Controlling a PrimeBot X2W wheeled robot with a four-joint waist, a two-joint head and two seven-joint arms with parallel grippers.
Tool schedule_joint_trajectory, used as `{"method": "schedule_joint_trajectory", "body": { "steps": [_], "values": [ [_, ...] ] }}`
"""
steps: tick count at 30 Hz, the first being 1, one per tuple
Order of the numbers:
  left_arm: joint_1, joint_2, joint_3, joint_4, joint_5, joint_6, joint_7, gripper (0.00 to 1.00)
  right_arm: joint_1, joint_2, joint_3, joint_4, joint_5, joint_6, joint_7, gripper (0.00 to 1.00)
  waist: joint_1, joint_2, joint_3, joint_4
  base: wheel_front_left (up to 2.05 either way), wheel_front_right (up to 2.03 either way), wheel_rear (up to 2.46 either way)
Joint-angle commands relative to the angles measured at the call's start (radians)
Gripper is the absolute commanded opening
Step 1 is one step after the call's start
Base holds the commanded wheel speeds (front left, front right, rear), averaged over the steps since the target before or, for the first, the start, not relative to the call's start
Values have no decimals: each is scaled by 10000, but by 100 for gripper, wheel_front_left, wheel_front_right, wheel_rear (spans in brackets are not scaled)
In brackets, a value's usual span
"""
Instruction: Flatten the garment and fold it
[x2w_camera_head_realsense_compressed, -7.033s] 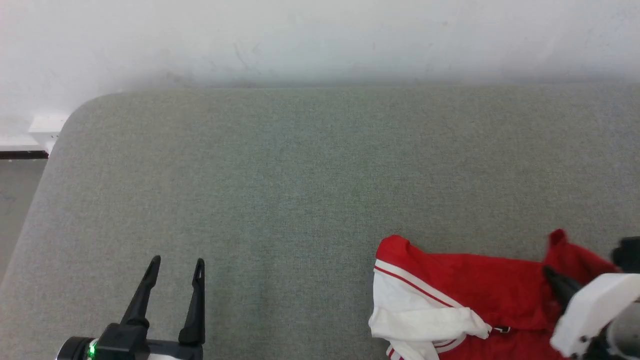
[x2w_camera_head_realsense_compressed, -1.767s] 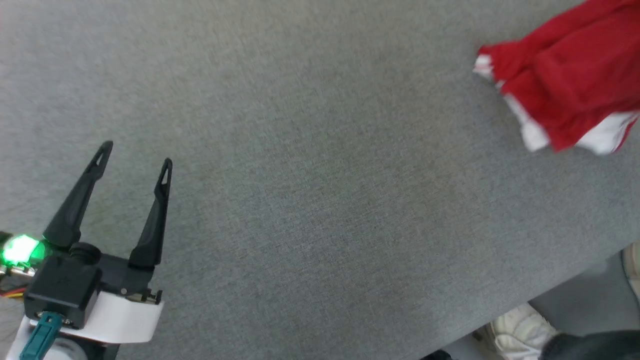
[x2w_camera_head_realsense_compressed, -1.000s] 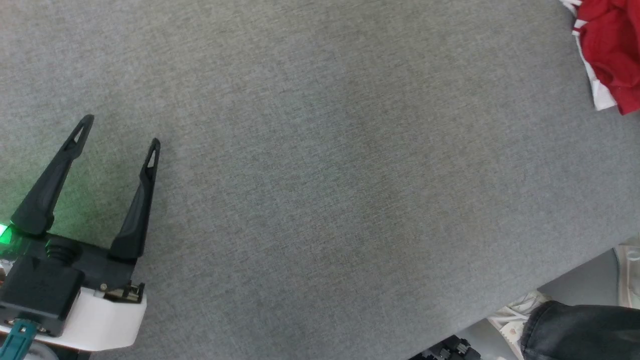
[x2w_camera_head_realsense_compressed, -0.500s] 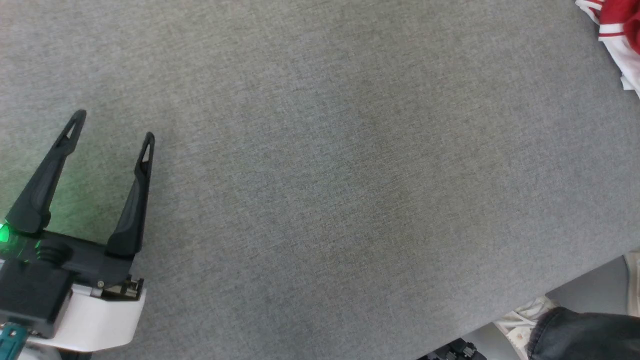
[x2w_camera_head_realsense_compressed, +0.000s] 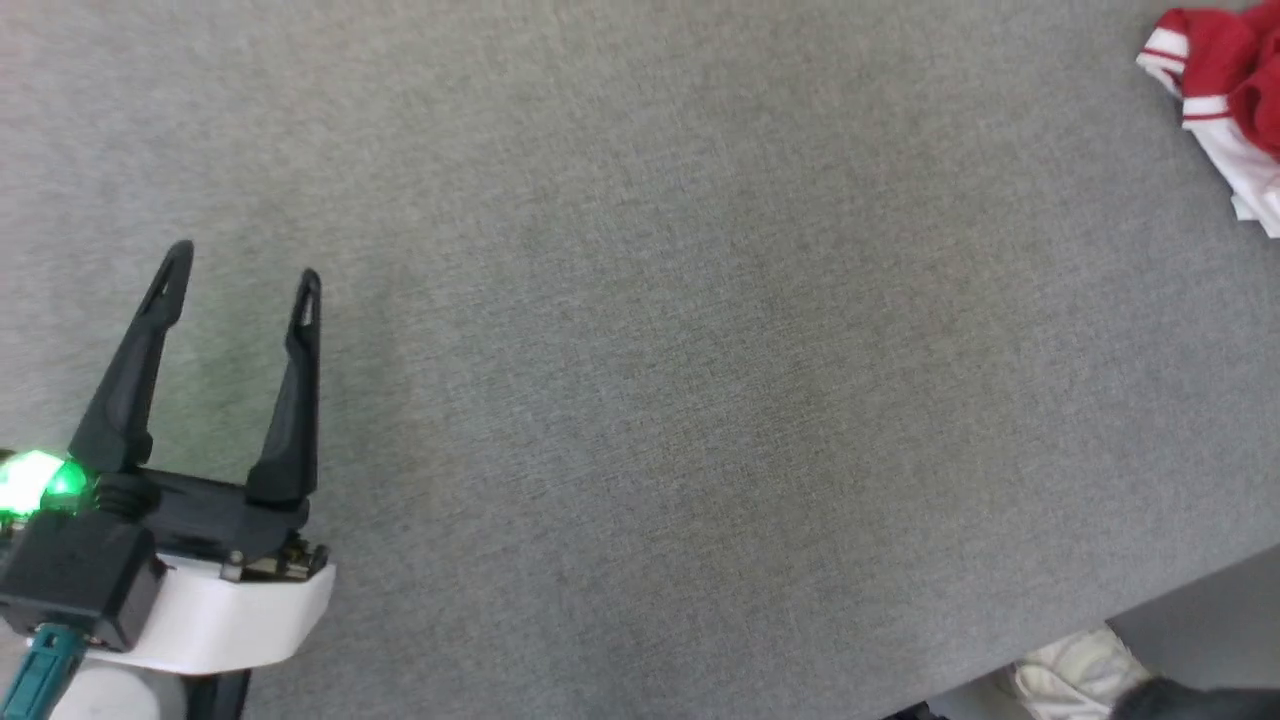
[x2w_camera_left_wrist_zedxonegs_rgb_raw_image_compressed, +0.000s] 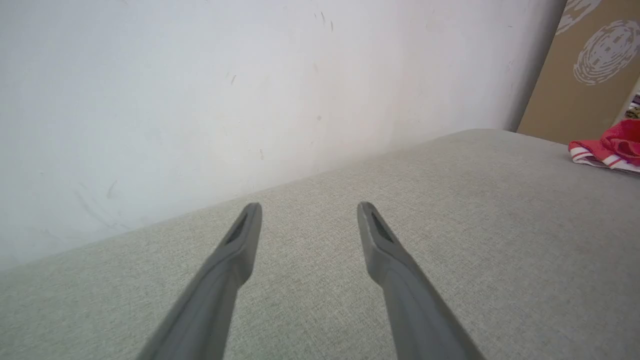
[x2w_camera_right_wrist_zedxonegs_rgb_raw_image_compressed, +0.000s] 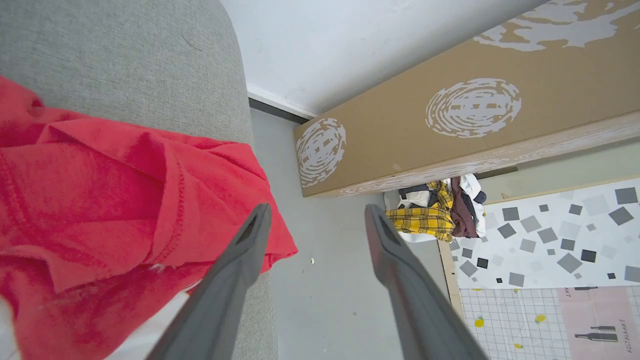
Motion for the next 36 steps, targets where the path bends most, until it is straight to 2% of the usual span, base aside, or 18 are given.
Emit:
{"method": "schedule_joint_trajectory", "body": {
  "steps": [1, 8, 14, 20, 24, 25, 28, 32, 36],
  "values": [
    [-59, -185, -15, 213, -107, 131, -236, 100, 294, -34, 76, -71, 98, -21, -190, 100, 0, 0, -724, 412, 0, 0, 0],
    [104, -683, -229, 1034, -56, 476, -723, 100, 992, 54, 469, -668, 222, -21, -960, 100, 0, 0, -1992, 912, 0, 0, 0],
    [615, -1113, -360, 1676, -187, 725, -1002, 100, 1923, 622, 362, -1429, 502, -21, -1791, 100, 0, 0, -3273, 1379, 0, 0, 0],
    [1025, -1494, -379, 2038, -477, 862, -1147, 100, 2925, 1703, -75, -2504, 655, -21, -2417, 100, 0, 0, -4207, 1764, 0, 0, 0],
    [1306, -1799, -379, 2233, -690, 943, -1231, 100, 3970, 3136, -1015, -3817, 927, -21, -2642, 100, 0, 0, -4765, 2044, 0, 0, 0],
    [1422, -1891, -417, 2345, -696, 954, -1260, 100, 4537, 3771, -1336, -4525, 988, -21, -2660, 100, 0, 0, -5000, 2201, 0, 0, 0],
    [1637, -2018, -437, 2529, -711, 998, -1289, 100, 5287, 4508, -1606, -5400, 1036, -21, -2614, 100, 0, 0, -5292, 2382, 0, 0, 0],
    [1948, -2105, -439, 2784, -654, 1084, -1309, 100, 6102, 5246, -1672, -6127, 1141, -21, -2562, 100, 0, 0, -5688, 2552, 0, 0, 0],
    [2154, -2152, -500, 2958, -567, 1110, -1318, 100, 6646, 5573, -1588, -6458, 1259, -21, -2605, 100, 0, 0, -5979, 2683, 0, 0, 0]
  ]
}}
